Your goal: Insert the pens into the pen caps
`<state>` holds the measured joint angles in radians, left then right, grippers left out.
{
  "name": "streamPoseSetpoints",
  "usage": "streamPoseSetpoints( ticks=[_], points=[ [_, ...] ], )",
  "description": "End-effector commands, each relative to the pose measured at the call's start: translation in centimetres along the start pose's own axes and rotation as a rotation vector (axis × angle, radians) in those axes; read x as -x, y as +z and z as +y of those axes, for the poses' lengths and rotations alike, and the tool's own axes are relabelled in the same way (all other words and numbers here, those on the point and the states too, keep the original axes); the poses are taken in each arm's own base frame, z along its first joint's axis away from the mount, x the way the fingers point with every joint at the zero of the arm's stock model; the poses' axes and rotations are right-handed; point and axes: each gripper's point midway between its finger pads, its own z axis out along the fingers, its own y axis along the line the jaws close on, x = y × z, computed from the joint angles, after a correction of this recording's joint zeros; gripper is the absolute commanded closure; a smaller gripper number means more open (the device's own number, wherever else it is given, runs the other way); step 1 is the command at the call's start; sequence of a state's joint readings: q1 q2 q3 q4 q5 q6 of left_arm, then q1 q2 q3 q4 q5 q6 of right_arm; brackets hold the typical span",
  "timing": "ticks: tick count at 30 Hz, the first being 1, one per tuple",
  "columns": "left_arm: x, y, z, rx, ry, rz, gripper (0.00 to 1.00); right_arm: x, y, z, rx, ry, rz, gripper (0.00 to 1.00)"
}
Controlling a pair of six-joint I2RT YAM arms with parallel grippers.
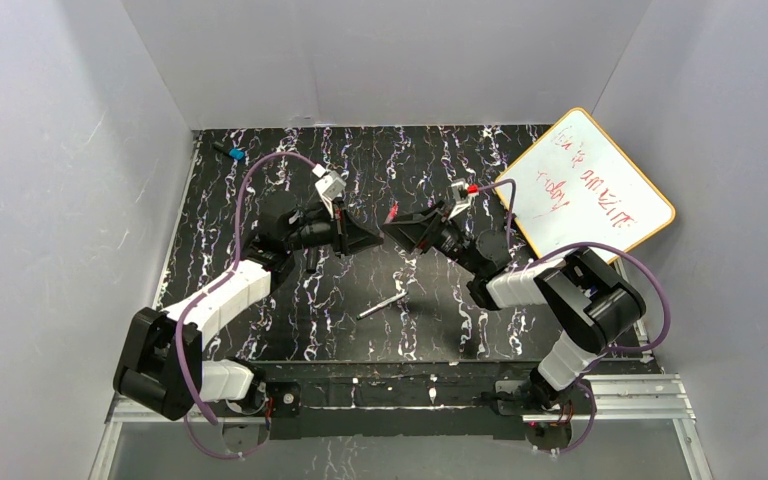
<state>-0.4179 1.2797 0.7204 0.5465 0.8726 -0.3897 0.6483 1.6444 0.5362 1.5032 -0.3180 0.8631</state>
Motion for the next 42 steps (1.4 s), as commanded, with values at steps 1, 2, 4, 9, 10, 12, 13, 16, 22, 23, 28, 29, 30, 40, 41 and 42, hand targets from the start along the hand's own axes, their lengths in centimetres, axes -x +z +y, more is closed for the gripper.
streamPoseSetpoints(
  ticks=[1,2,4,9,10,12,13,16,22,23,28,29,30,40,41,42],
  points=[
    [-0.2,-0.4,-0.9,-0.037,0.018,0.014,1.0,5.8,0.6,7.3,0.291,-0.136,-0.21,0.36],
    [-0.5,-0.4,-0.9,-0.039,0.013,0.021,1.0,5.8,0.7,7.4,0.296,-0.134,-0.206,0.38],
    [-0.7,-0.4,-0.9,-0.045,0.007,0.03,1.0,5.7,0.9,7.4,0.305,-0.134,-0.201,0.44],
    [-0.9,-0.6,-0.8,-0.034,0.014,0.035,1.0,5.1,1.5,7.6,0.338,-0.122,-0.159,0.82],
    [-0.9,-0.5,-0.8,-0.032,0.017,0.036,1.0,5.0,1.6,7.6,0.343,-0.115,-0.154,0.92],
    [-0.8,-0.5,-0.5,-0.017,0.016,0.035,1.0,4.9,1.7,7.5,0.343,-0.105,-0.149,0.99],
    [-0.8,-0.4,-0.3,-0.01,0.013,0.039,0.97,4.9,1.7,7.5,0.341,-0.103,-0.151,0.99],
    [-0.9,-0.2,0.0,-0.008,-0.004,0.04,0.73,5.1,1.8,7.5,0.341,-0.1,-0.157,0.99],
    [-0.7,0.2,0.1,-0.029,-0.02,0.023,0.68,4.7,2.3,8.0,0.36,-0.084,-0.148,0.99],
    [-0.7,0.3,0.1,-0.031,-0.02,0.022,0.67,4.7,2.4,8.1,0.362,-0.083,-0.148,0.99],
    [-1.0,0.1,0.0,-0.031,-0.008,0.015,0.69,4.4,2.8,8.5,0.378,-0.071,-0.143,0.99],
    [-0.9,0.1,0.0,-0.03,-0.003,0.009,0.82,4.2,2.9,8.5,0.381,-0.069,-0.137,0.99],
    [-0.9,0.1,0.0,-0.031,0.0,0.007,1.0,4.0,3.0,8.5,0.385,-0.066,-0.127,0.99],
    [-2.3,-0.4,3.1,0.138,-0.002,0.067,1.0,3.2,0.7,5.1,0.151,-0.106,-0.035,0.01],
    [-2.5,-0.6,3.5,0.162,0.004,0.078,1.0,3.3,-0.3,4.3,0.073,-0.158,-0.029,0.01],
    [-2.6,-0.8,3.9,0.187,0.01,0.087,1.0,3.7,-1.5,3.2,-0.028,-0.198,-0.035,0.01]
  ],
)
